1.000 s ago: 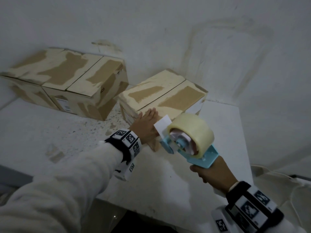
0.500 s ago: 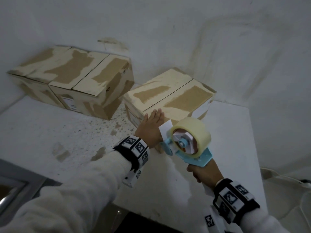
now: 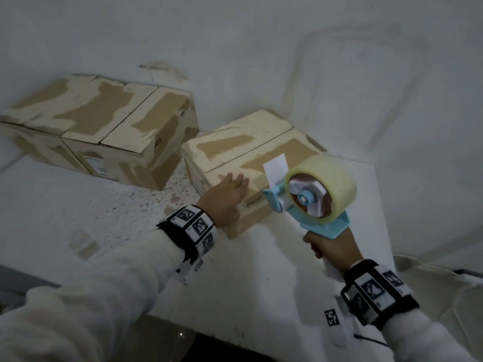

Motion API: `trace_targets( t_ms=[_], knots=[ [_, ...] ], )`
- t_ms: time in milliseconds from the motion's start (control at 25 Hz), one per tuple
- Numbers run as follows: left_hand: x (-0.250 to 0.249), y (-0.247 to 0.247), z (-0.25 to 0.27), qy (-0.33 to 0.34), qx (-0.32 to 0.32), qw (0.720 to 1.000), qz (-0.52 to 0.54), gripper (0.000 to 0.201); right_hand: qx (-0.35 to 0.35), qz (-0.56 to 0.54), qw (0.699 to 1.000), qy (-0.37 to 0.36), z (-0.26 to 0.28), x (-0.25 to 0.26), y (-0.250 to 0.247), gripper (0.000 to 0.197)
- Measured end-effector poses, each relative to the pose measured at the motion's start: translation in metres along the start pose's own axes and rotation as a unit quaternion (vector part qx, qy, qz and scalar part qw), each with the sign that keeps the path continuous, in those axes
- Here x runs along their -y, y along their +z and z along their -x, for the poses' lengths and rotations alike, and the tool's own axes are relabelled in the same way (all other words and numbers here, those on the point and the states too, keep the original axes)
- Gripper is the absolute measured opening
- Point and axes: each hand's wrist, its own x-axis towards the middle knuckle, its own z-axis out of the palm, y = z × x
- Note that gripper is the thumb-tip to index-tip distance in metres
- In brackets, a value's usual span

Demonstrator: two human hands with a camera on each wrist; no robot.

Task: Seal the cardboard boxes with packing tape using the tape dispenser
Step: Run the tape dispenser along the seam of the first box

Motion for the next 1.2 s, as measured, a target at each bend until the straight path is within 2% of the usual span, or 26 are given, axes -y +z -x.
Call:
trace_targets(
  t_ms=[200,280,360,400,480,520,560,640,720,760,800,920,1000,1040,1080,1200],
  knots=[
    [0.043,-0.014,0.016,0.065,0.011,0.995,-0.077,0.082,-0.019,-0.045,0.999,-0.013,0.0,0.029,0.004,0.02],
    [0.058,-0.025,0.022,0.079,0.041,0.99,-0.109,0.074,-0.03,-0.069,0.997,-0.018,-0.001,0.04,0.004,0.018],
    [0.058,-0.041,0.019,0.07,0.06,0.988,-0.12,0.055,-0.045,-0.081,0.996,-0.022,-0.004,0.048,0.005,0.016],
    [0.052,-0.052,0.013,0.05,0.059,0.993,-0.09,0.048,-0.051,-0.086,0.995,-0.021,-0.005,0.051,0.006,0.016],
    [0.031,-0.072,-0.009,-0.026,0.042,0.996,0.073,0.064,-0.063,-0.103,0.993,-0.018,-0.007,0.057,0.009,0.018],
    [0.017,-0.079,-0.021,-0.057,0.026,0.978,0.199,0.07,-0.068,-0.109,0.991,-0.019,-0.008,0.06,0.01,0.019],
    [0.004,-0.085,-0.035,-0.079,0.013,0.94,0.332,0.075,-0.076,-0.116,0.99,-0.021,-0.01,0.063,0.011,0.02],
    [-0.017,-0.093,-0.057,-0.095,0.035,0.836,0.539,0.086,-0.095,-0.122,0.988,-0.027,-0.013,0.068,0.011,0.023],
    [-0.031,-0.097,-0.072,-0.089,0.098,0.752,0.645,0.095,-0.122,-0.111,0.986,-0.026,-0.015,0.069,0.009,0.024],
    [-0.036,-0.099,-0.078,-0.085,0.125,0.726,0.671,0.097,-0.134,-0.106,0.985,-0.021,-0.016,0.068,0.008,0.022],
    [-0.039,-0.1,-0.084,-0.083,0.142,0.711,0.684,0.098,-0.14,-0.106,0.984,-0.015,-0.015,0.067,0.007,0.018],
    [-0.043,-0.097,-0.099,-0.095,0.176,0.69,0.695,0.096,-0.155,-0.139,0.978,-0.003,-0.014,0.06,0.003,0.015],
    [-0.045,-0.094,-0.106,-0.112,0.198,0.663,0.713,0.088,-0.168,-0.184,0.968,0.0,-0.015,0.057,0.003,0.016],
    [-0.047,-0.094,-0.111,-0.118,0.205,0.658,0.715,0.081,-0.171,-0.197,0.965,-0.004,-0.016,0.057,0.004,0.016],
    [-0.049,-0.094,-0.115,-0.123,0.205,0.664,0.708,0.073,-0.173,-0.196,0.965,-0.008,-0.016,0.057,0.005,0.016],
    [-0.055,-0.097,-0.131,-0.142,0.188,0.706,0.667,0.035,-0.18,-0.165,0.97,-0.018,-0.023,0.057,0.006,0.024]
  ],
)
